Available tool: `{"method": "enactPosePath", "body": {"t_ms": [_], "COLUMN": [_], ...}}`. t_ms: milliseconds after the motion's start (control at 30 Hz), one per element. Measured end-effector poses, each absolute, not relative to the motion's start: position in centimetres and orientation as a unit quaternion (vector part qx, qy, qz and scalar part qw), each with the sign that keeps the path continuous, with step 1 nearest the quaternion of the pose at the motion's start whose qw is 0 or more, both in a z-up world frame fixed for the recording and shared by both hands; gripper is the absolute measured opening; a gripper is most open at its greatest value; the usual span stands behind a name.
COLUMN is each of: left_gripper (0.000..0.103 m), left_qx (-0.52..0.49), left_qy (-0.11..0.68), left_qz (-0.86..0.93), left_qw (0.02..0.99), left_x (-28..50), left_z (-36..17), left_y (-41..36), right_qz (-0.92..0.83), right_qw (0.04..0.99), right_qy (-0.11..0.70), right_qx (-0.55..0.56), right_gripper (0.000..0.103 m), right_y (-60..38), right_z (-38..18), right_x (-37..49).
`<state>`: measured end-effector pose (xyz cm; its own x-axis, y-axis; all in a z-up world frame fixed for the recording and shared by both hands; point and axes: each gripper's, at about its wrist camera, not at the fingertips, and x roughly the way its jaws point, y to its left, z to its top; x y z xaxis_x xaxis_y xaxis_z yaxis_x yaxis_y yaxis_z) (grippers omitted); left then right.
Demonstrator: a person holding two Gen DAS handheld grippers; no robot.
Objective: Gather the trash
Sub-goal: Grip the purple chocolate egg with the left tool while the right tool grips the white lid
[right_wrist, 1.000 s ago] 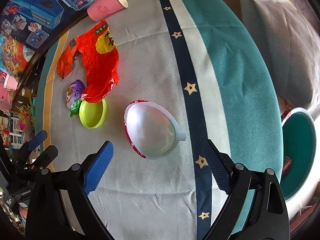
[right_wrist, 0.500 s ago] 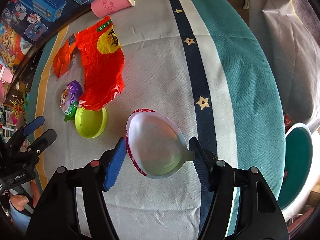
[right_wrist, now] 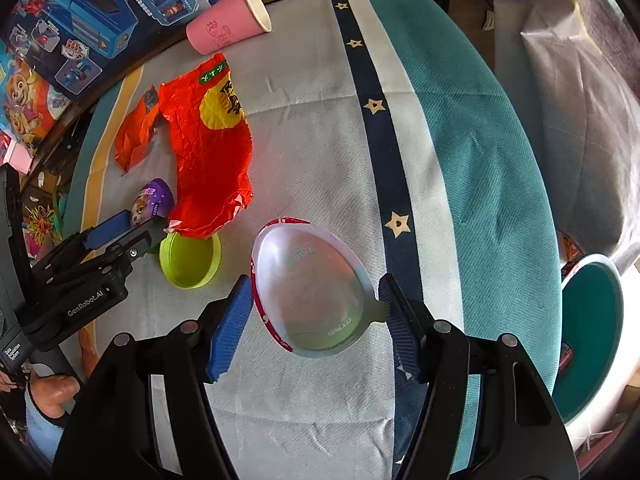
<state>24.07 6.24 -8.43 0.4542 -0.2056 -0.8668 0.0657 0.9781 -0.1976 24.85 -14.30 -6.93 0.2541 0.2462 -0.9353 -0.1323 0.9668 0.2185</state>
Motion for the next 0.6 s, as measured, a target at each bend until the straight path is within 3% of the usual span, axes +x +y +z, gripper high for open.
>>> {"method": "enactPosePath", "body": {"t_ms": [167,233,600], "left_gripper": [0.068,0.051,0.051], "left_qx": [-0.050,-0.045,-0.053], "left_qy": [0.510,0.505,0.506], "left_qz": [-0.067,-0.062,-0.053], "left_qw": [0.856,0.860,0.859], "left_x": [24.4,24.4,22.7], "left_z": [-8.5,-8.4,-7.8], "left_y": [5.7,5.7,7.1], "right_qz": [0.121,0.121,0.123], "right_qw": [0.788,0.786,0.787], "right_qy": [0.602,0.603,0.600], "right_qx": [0.056,0.060,0.074], "right_gripper": [0.062,0.062,0.062], "right_y": [-14.6,-14.9,-15.6], "right_z": [-7.4,-7.6,-7.3], "right_x": [25.1,25.0,24.2]}}
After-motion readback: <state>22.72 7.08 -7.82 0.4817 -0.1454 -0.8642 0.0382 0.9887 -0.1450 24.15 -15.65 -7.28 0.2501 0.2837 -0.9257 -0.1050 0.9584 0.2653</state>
